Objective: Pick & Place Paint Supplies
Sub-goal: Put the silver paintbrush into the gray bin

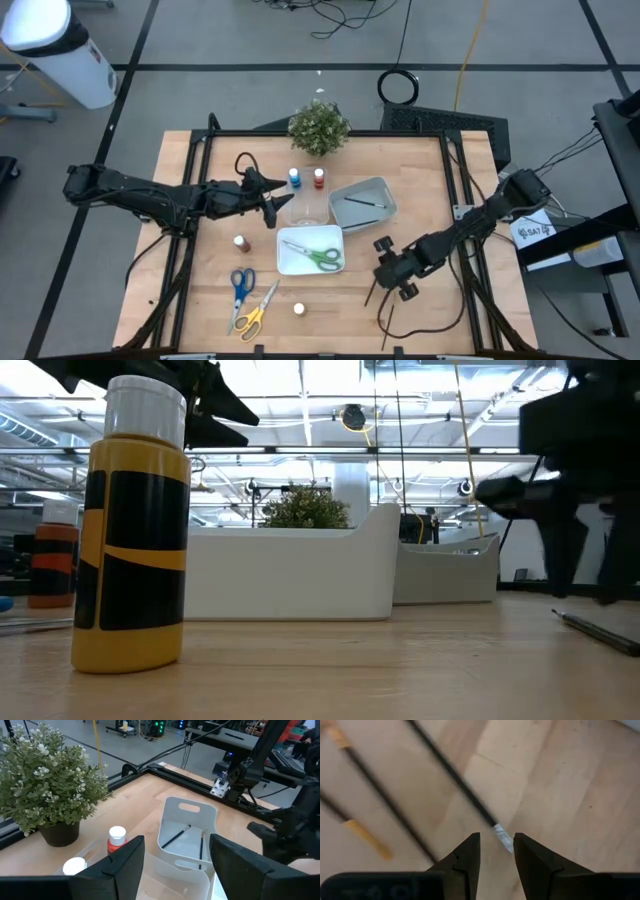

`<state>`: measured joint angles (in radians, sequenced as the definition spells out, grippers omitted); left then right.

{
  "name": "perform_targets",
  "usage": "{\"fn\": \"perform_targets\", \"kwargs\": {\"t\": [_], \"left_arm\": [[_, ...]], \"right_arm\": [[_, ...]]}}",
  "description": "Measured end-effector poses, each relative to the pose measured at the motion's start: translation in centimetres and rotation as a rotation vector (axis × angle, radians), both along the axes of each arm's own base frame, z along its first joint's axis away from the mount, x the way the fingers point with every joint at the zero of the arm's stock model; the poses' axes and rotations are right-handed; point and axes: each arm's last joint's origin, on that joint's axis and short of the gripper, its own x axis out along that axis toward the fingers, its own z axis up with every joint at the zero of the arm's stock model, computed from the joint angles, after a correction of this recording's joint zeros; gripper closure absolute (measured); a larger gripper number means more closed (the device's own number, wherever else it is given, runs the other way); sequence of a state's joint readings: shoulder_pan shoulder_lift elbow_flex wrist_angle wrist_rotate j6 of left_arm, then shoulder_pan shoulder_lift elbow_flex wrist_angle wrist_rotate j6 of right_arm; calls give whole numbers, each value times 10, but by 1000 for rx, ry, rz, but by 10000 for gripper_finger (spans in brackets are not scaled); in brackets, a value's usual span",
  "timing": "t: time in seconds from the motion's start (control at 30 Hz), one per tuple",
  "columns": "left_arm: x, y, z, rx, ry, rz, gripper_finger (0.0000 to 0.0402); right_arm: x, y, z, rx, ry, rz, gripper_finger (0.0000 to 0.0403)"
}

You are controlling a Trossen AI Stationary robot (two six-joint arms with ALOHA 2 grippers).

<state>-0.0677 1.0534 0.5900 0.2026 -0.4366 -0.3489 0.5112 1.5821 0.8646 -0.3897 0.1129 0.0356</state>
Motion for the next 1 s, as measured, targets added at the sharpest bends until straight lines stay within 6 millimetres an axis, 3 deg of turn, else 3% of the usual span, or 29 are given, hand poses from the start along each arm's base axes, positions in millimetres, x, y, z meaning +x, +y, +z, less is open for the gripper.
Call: {"fn": "perform_targets", "kwargs": {"t": [0.43,0.67,1.0], "left_arm": [[0,0,0,-3,-4,-13,165],[0,0,0,2,0,-14,165],[0,0,0,1,0,-18,165]], "right_arm": [[9,-3,-15,-67,15,79,299],[11,-5,-24,-1,79,106,302],[10,-8,-24,67,135,119,375]]}}
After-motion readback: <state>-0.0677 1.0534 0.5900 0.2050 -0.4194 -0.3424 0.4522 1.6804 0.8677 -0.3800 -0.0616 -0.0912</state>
